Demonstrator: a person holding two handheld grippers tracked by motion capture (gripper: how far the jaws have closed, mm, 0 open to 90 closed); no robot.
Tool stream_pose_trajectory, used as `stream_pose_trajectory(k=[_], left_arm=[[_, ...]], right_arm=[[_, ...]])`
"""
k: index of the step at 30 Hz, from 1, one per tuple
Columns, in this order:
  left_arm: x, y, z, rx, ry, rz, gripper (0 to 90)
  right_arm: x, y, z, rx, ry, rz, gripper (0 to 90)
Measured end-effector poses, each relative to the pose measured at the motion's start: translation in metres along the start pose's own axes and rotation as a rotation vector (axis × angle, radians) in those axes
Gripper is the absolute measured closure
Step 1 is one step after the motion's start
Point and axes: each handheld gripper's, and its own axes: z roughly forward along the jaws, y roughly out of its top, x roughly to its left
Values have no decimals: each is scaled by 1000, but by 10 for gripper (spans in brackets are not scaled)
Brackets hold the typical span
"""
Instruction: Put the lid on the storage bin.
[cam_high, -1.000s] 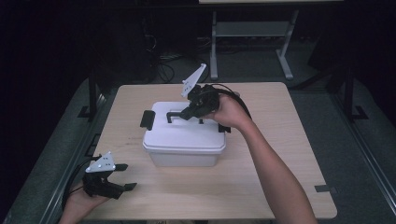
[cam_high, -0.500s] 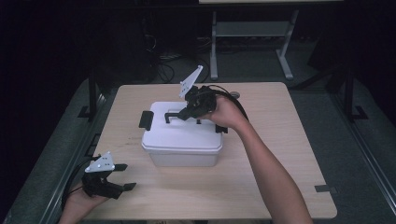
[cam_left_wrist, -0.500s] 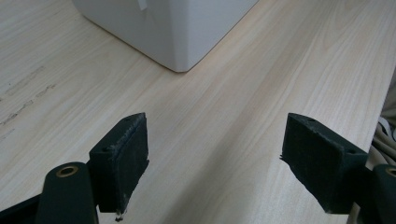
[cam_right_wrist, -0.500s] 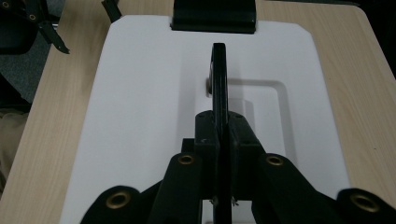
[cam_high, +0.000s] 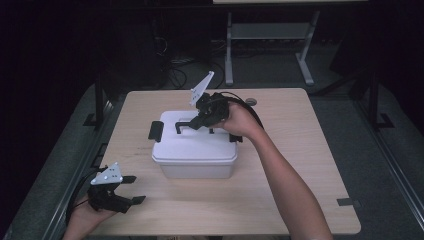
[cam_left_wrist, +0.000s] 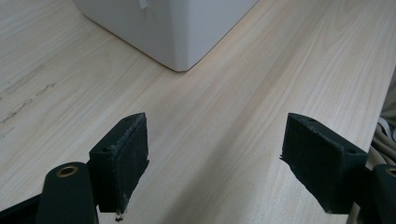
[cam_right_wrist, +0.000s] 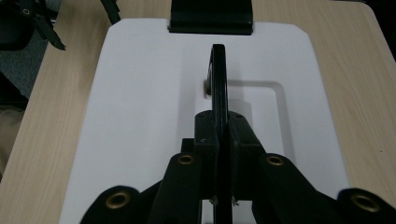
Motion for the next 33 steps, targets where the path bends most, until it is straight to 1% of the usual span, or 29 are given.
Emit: stream_pose_trajectory(k=[3,6,11,21,25,27,30,33], left_arm=[[0,0,0,-1,0,-1,222],[0,-1,-1,-1,1,-1,222],[0,0,0,-2,0,-3,222],[0,0,-1,0,0,-3,222],[0,0,-1,-4,2,-4,222],[0,0,-1,-5,2,-4,222],[-2,1,0,1,-1,2,222],[-3,3,1,2,-4,6,222]], right_arm=[[1,-1,1,7,7,1,838],[0,-3,1,1,8,0,838],[0,-8,-2,-5,11,14,839],[1,-9,-2,-10,23,19,831],[1,-10,-2,-23,36,26,808],[2,-12,-5,-45,43,33,786],[5,-15,-8,-48,43,46,774],[6,-17,-10,-48,43,47,762]])
